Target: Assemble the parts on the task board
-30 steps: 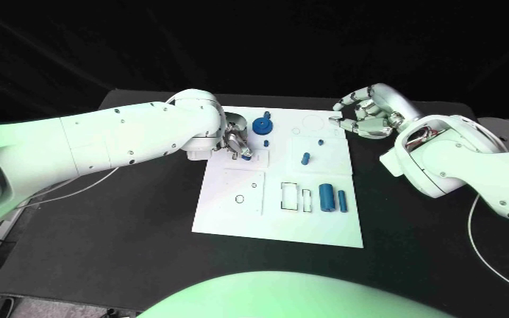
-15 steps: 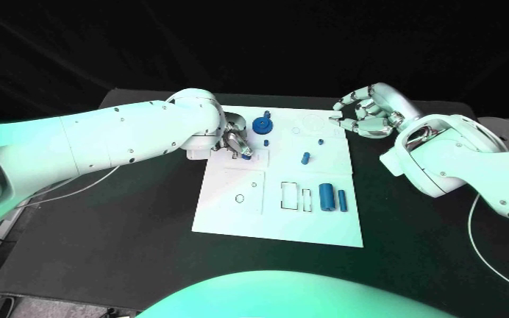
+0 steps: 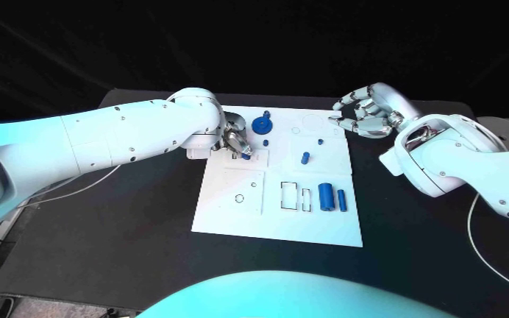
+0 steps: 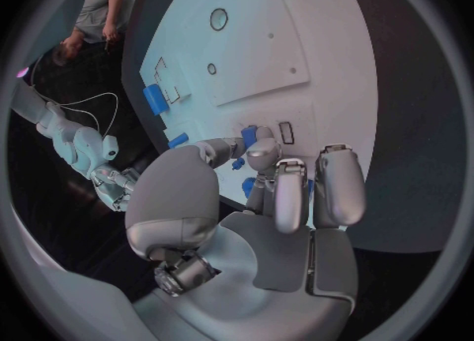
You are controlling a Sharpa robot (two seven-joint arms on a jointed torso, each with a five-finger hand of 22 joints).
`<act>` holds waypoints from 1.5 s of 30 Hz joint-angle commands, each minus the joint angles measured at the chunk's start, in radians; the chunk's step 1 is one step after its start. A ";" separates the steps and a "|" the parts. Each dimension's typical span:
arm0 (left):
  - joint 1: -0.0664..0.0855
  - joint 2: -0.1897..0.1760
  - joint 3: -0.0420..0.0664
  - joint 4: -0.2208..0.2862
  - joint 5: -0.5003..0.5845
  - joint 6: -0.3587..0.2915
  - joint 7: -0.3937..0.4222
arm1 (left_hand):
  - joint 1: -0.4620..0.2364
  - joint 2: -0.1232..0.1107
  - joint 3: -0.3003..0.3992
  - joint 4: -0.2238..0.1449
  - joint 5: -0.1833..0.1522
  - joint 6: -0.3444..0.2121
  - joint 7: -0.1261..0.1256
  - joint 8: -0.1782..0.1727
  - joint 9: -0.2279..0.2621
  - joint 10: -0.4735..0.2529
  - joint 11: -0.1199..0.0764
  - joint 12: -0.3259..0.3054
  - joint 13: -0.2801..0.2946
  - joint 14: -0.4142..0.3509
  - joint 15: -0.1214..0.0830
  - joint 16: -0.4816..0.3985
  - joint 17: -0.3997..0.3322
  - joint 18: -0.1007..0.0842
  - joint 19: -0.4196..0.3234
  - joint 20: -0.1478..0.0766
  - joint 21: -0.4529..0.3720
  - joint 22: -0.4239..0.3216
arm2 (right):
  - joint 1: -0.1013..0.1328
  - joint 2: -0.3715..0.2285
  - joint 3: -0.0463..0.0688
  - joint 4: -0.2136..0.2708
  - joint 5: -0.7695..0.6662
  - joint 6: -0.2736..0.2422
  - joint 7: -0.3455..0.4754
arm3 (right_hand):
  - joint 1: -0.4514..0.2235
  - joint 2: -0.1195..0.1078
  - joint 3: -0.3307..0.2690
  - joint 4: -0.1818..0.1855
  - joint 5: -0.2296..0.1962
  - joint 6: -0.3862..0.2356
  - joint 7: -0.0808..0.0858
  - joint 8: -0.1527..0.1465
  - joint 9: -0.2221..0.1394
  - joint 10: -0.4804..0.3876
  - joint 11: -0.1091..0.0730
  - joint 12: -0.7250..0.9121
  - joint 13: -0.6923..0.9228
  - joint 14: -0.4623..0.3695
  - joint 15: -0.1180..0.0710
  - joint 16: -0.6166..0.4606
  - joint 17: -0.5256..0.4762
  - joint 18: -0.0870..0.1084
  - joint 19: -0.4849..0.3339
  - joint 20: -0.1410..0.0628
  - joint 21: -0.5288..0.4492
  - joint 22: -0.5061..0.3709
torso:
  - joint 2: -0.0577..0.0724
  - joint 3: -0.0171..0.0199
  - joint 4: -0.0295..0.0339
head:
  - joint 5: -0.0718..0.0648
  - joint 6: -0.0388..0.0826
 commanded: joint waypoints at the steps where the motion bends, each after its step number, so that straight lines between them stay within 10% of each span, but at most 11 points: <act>1: -0.004 0.006 -0.003 -0.001 0.015 0.032 -0.001 | -0.002 0.006 0.111 -0.109 -0.007 0.029 -0.023 0.003 -0.001 0.008 -0.001 0.004 0.000 0.092 -0.008 0.006 0.210 -0.010 0.004 -0.004 0.004 0.001 | -0.001 0.000 0.000 0.002 -0.008 0.011 0.002 | -0.015 -0.002 0.007 0.000 0.005 -0.001 -0.005 0.005 0.003 0.003 -0.005 0.002 0.060 0.097 -0.007 -0.003 0.244 -0.006 0.104 -0.009 0.003 0.262 | 0.001 0.0003 -0.0007 | -0.001 0.000; 30: -0.004 0.019 -0.003 -0.012 0.019 0.038 -0.001 | 0.002 0.020 0.100 -0.127 -0.011 0.033 -0.025 0.000 -0.002 0.008 -0.004 0.002 -0.006 0.094 -0.010 0.010 0.216 -0.012 0.006 -0.006 0.007 0.007 | -0.001 -0.004 0.000 0.006 -0.010 0.015 0.000 | -0.015 -0.002 0.007 0.000 0.005 -0.001 -0.005 0.005 0.003 0.003 -0.005 0.002 0.060 0.097 -0.007 -0.003 0.244 -0.006 0.104 -0.009 0.003 0.262 | 0.000 0.0001 0.0017 | -0.008 -0.004; 45: -0.004 0.027 -0.003 -0.024 0.023 0.039 -0.001 | -0.070 0.021 0.014 -0.064 -0.017 0.049 -0.028 -0.011 -0.010 0.012 -0.005 0.007 -0.004 0.095 -0.010 0.014 0.223 -0.013 0.008 -0.006 0.009 0.015 | -0.001 -0.006 0.000 0.007 -0.010 0.014 0.000 | -0.017 -0.003 0.008 -0.001 0.005 -0.001 -0.005 0.008 0.004 0.003 -0.005 0.001 0.060 0.097 -0.007 -0.004 0.243 -0.006 0.103 -0.009 0.002 0.261 | 0.001 -0.0001 0.0009 | -0.009 -0.004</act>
